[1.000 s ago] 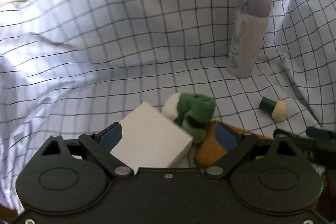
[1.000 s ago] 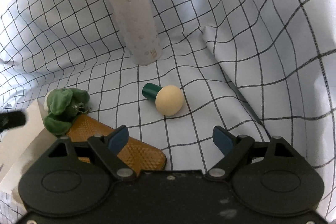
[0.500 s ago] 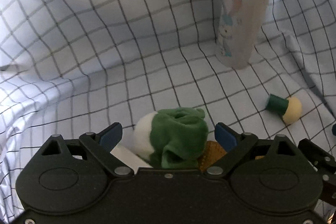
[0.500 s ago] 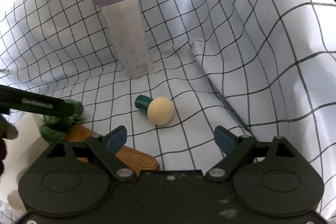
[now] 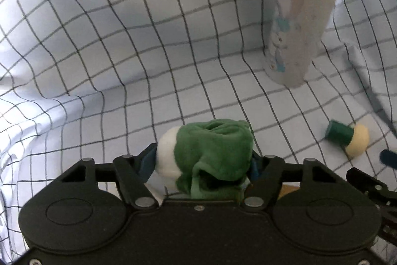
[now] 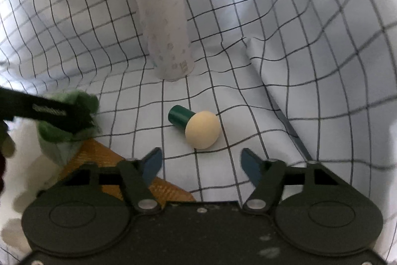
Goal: Organize soft objects
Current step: 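Grasp the green scrunchie with the left tool while the right tool grasps the green-capped beige ball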
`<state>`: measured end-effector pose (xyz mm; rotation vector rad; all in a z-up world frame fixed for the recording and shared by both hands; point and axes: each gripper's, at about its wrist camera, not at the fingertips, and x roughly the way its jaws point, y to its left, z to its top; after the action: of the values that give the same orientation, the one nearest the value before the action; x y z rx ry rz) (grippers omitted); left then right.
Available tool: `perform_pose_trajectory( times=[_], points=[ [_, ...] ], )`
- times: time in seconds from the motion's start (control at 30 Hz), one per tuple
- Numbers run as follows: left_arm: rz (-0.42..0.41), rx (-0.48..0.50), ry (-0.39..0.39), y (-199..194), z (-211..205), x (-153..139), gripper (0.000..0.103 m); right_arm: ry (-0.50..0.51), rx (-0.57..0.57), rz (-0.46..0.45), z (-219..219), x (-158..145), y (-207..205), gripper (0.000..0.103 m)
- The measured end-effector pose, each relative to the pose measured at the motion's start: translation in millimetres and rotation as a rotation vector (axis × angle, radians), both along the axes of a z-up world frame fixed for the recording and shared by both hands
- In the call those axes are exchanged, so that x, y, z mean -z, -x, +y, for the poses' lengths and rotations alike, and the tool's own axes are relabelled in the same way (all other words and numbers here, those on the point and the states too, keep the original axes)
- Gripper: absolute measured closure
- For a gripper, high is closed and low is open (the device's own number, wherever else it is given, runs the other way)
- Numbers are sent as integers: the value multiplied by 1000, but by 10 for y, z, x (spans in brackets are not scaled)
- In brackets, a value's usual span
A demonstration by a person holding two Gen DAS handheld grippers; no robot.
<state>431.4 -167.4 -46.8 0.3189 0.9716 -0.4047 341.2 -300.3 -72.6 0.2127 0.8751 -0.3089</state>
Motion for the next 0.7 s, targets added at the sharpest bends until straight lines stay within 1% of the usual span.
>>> perform_pose_trajectory(
  times=[0.07, 0.13, 0.23, 0.3, 0.4, 0.53, 0.7],
  points=[
    [-7, -10, 29, 1, 27, -56, 38, -32, 14, 8, -70, 16, -22, 45],
    [-21, -23, 49, 10, 52, -123, 38, -89, 40, 5, -133, 18, -20, 44],
    [-57, -40, 63, 52, 91, -239, 38, -151, 97, 3, -150, 16, -38, 38],
    [-71, -46, 79, 76, 112, -308, 38, -162, 123, 3, -104, 10, -83, 31],
    [-89, -50, 99, 142, 164, -413, 38, -180, 175, 11, -35, 13, -191, 28],
    [-120, -51, 117, 261, 267, -545, 38, -199, 274, 22, -26, 60, -354, 27],
    [-167, -50, 114, 454, 412, -649, 38, -169, 336, 37, -33, 71, -554, 27]
  ],
)
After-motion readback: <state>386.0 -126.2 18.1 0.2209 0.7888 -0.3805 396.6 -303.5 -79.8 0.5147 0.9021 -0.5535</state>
